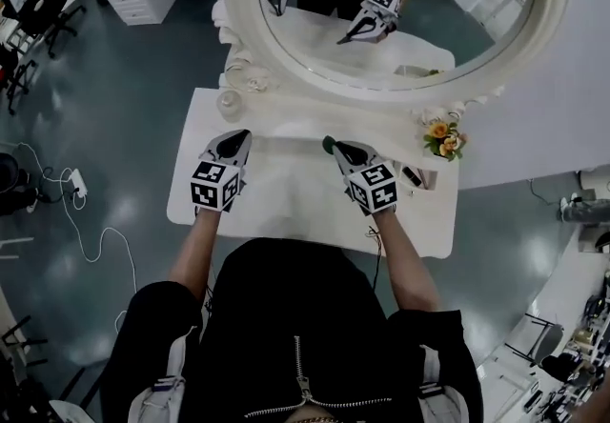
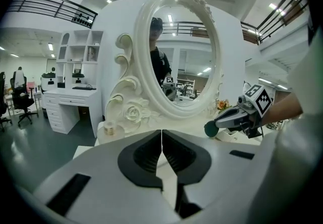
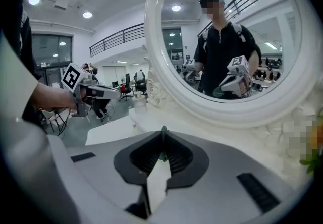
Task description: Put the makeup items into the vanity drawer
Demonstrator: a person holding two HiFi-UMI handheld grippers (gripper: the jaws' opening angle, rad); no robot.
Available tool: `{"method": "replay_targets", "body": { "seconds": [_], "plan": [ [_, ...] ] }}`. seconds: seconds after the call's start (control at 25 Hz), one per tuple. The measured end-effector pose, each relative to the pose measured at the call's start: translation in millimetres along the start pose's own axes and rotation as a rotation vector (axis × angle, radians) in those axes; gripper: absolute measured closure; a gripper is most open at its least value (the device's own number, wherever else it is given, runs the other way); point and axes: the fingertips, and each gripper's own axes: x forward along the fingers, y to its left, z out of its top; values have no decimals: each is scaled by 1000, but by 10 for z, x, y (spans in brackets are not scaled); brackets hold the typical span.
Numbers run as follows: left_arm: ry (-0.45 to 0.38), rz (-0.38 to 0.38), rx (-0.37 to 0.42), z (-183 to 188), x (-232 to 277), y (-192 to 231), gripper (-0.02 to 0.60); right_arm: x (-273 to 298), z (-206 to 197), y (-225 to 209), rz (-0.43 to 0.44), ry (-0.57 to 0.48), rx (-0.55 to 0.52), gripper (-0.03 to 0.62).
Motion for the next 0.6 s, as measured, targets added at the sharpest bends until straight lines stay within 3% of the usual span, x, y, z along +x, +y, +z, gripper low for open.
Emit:
{"method": "replay_targets", "body": {
  "seconds": [0.36,0.6],
  "plan": [
    [29,-192,39,121,677,-860,558,-971,-509,-812,-228,-4,148,571],
    [53,-316,84,179,1065,-1524,558,-1587,-984,-1127,-342,18,246,571]
  ]
}}
